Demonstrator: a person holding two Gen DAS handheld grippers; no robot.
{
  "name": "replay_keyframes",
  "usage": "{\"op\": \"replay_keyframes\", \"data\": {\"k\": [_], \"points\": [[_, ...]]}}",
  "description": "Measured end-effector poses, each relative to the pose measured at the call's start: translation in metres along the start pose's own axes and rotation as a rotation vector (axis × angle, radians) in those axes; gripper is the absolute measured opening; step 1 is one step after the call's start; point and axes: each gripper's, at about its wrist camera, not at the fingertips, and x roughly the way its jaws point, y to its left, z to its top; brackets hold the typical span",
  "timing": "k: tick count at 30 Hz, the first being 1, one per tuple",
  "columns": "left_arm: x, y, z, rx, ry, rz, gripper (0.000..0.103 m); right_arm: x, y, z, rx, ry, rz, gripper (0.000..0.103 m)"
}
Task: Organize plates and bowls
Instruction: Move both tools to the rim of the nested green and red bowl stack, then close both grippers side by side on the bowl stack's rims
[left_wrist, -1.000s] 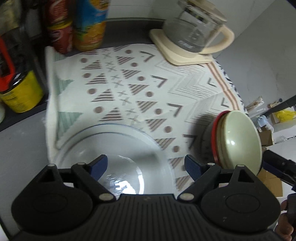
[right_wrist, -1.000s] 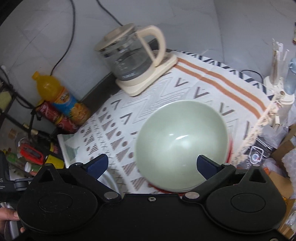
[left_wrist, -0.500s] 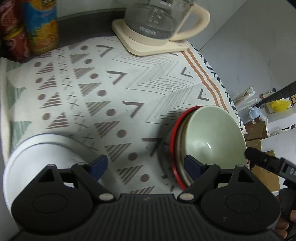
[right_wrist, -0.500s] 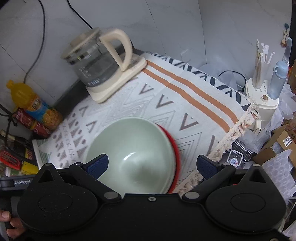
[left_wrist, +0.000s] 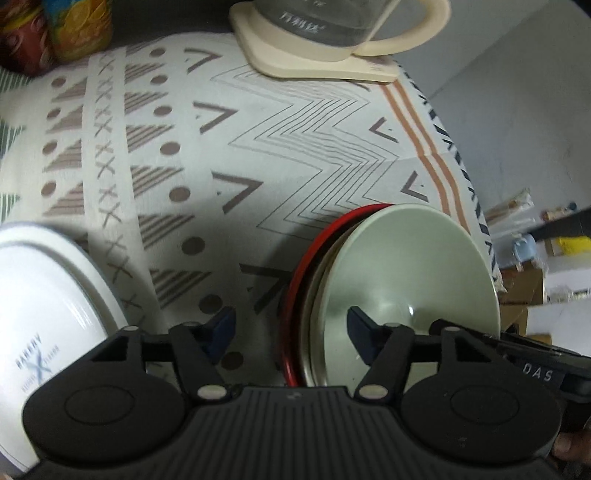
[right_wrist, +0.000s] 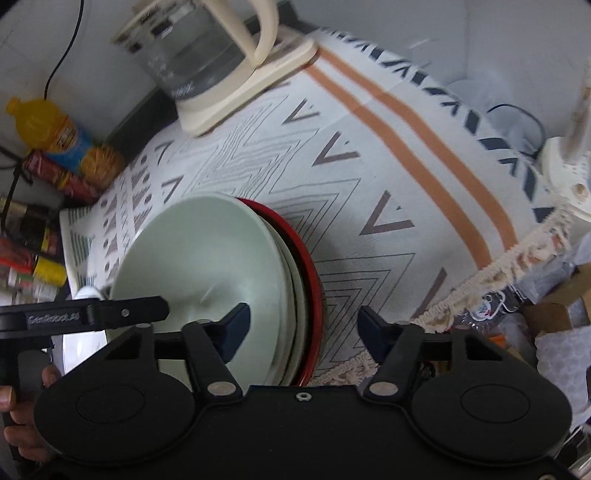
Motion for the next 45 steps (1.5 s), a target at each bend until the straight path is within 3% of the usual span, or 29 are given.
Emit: {"op": "replay_keyframes", "data": {"k": [9,13,21,31,45], "points": [[0.019,0.006,-0.012,-0.182,0.005,0.01,0.043,0.024,-0.004,0.014,-0.102,0.101,0.067,0.04],[0.02,0.005,-0.01,-0.193,-0.012,-0.01,0.036,0.029,-0.009,0.02,-0.109,0.095,0.097,0.031],[0.02,0.0,-0.013,-0.094,-0.036,-0.022,0.035,0.027,-0.016,0.013,-0.081,0.046,0.115,0.031],[-0.012,-0.001,-0.011,-0.029,-0.082,-0.071,0.035,0.001,-0.004,0.002,-0.017,-0.033,0.096,0.031],[-0.06,0.031,-0.017,-0.04,-0.13,-0.13,0.035,-0.029,0.038,-0.006,-0.008,-0.09,0.092,0.031]]}}
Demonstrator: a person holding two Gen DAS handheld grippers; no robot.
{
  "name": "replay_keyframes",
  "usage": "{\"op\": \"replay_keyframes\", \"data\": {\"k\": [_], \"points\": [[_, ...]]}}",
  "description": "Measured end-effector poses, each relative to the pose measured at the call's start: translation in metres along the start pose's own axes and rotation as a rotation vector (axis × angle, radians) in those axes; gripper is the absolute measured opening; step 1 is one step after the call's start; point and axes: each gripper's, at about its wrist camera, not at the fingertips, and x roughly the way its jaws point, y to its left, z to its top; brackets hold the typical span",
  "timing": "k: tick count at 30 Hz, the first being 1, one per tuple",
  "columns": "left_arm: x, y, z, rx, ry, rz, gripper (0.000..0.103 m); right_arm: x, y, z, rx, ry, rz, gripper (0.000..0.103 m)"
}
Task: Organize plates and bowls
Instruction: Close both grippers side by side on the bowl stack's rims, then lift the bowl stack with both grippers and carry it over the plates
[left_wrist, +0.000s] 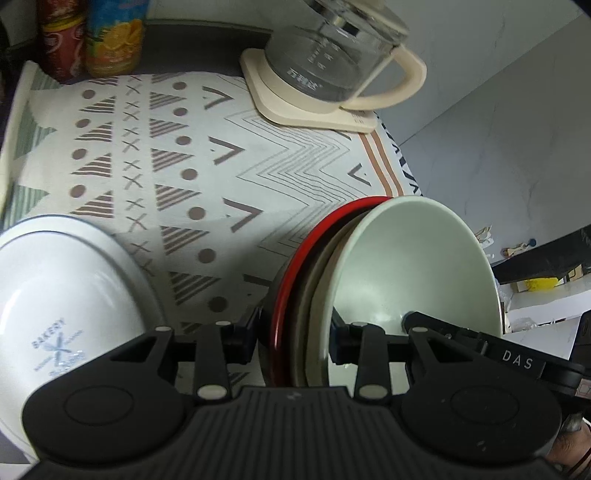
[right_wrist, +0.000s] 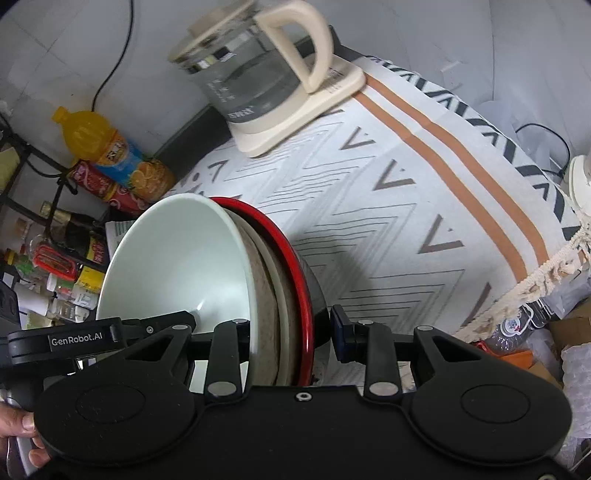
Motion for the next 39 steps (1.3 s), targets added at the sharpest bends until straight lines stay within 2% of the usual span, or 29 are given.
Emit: {"op": "replay_keyframes", "data": {"k": [17,39], "points": [[-0.056,0.06,-0.005,-0.019,-0.075,0.016,0.035,0.009,0.077,-0.019,-0.039,-0.015,0.041,0.031],[-0.093,0.136,-0.011,-0.136,-0.121,0.048,0.035,0.043,0.149,-0.033,-0.124,0.042,0.074,0.031]]}}
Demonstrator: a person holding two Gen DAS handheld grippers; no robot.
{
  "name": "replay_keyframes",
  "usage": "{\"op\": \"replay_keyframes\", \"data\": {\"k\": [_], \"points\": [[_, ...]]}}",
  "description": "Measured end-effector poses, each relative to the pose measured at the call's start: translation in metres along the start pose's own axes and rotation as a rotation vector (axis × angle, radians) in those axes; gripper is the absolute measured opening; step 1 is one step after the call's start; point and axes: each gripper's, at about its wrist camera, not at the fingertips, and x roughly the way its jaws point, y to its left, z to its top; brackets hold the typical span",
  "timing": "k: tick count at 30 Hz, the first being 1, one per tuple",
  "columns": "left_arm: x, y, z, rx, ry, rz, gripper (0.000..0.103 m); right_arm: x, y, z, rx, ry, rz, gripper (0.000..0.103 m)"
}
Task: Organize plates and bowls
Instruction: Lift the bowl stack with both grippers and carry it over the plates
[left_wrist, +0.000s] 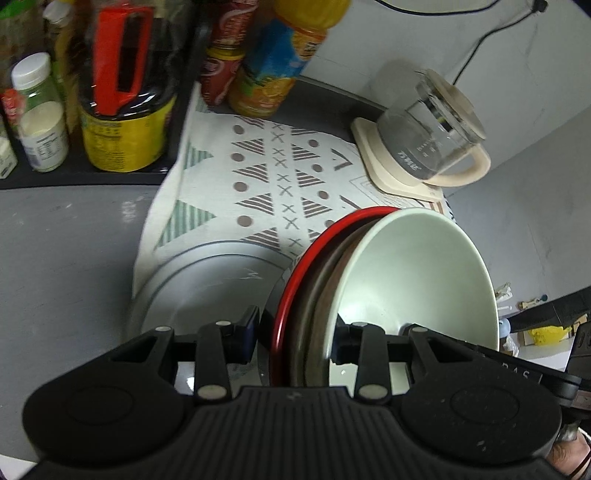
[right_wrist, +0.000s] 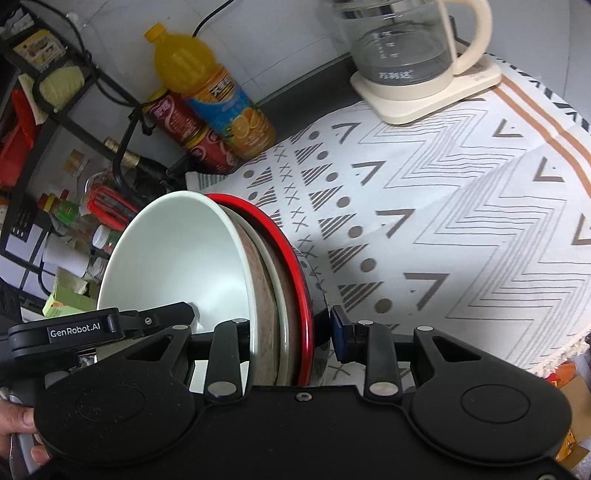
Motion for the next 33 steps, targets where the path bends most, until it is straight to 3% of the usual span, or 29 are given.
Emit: {"op": "replay_keyframes", "data": {"k": [15,33], "points": [[-0.006,0.044,-0.005,-0.095,-0.006,0.053,0.035,0.034,0.033,-0.007,-0.067,0.079,0.023,0.031],[0.023,0.069,-0.013,-0.138,0.053,0.086,0.035,0.078,0.031,-0.014,-0.088,0.167,-0.02,0.031]]}}
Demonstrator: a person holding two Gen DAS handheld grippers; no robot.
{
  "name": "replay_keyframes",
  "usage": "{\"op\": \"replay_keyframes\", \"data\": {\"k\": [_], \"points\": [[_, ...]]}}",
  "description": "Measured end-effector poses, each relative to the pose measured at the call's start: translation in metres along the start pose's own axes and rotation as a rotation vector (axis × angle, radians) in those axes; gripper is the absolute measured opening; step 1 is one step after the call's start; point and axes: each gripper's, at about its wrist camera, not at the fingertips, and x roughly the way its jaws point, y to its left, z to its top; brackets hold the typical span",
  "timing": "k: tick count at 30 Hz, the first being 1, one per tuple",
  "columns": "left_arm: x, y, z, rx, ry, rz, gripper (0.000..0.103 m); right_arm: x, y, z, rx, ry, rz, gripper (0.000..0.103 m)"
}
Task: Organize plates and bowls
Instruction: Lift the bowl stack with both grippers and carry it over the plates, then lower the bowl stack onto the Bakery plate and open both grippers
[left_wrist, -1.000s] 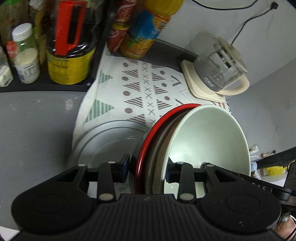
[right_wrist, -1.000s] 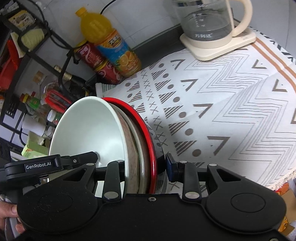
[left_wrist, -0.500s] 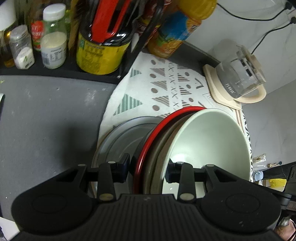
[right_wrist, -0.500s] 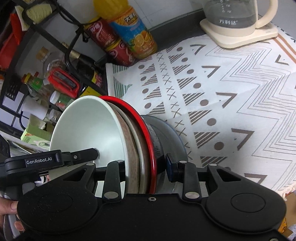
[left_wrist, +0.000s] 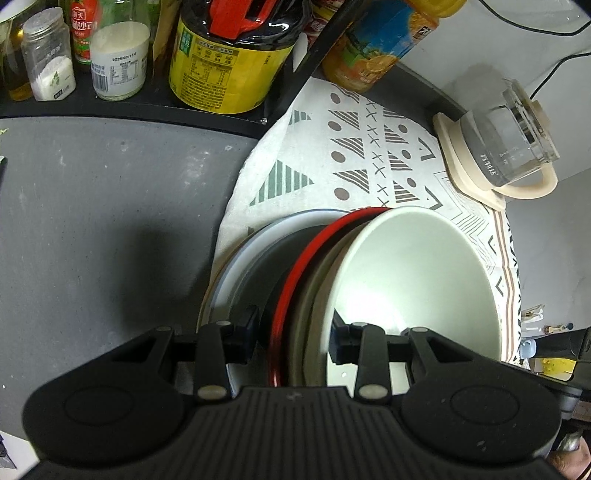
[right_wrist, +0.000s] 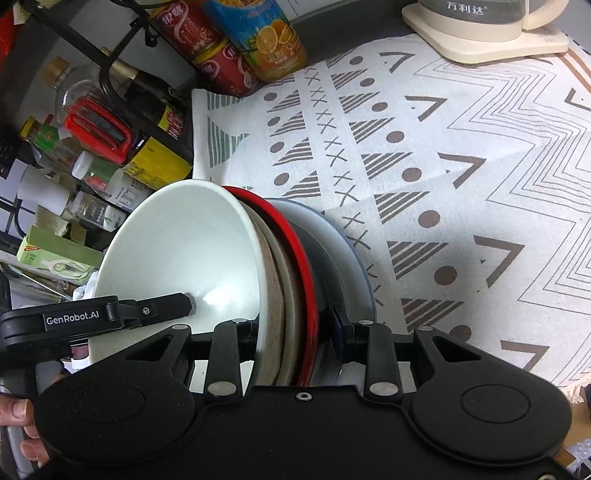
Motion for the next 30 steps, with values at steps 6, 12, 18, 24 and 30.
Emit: {"op": "replay_keyframes", "data": {"k": [6,12,18,24,30], "points": [[0.0,0.0,0.002,0.004,-0.01,-0.004,0.035,0.0,0.002,-0.001,0.001,-0.022,0.001,0.031],[-0.011,-0.006,0.002,0.067,-0.067,0.035,0.039,-0.006,0.007,0.001,-0.019,-0.048,-0.006,0.036],[-0.028,-0.009,0.004,0.107,-0.096,0.011,0.049,-0.024,0.017,0.003,-0.048,-0.107,-0.008,0.052],[-0.047,-0.014,0.002,0.154,-0.145,0.037,0.074,-0.039,0.025,-0.006,-0.025,-0.161,-0.019,0.067],[-0.06,-0.018,0.001,0.244,-0.169,0.037,0.084,-0.061,0.026,-0.019,0.03,-0.248,-0.046,0.083]]}}
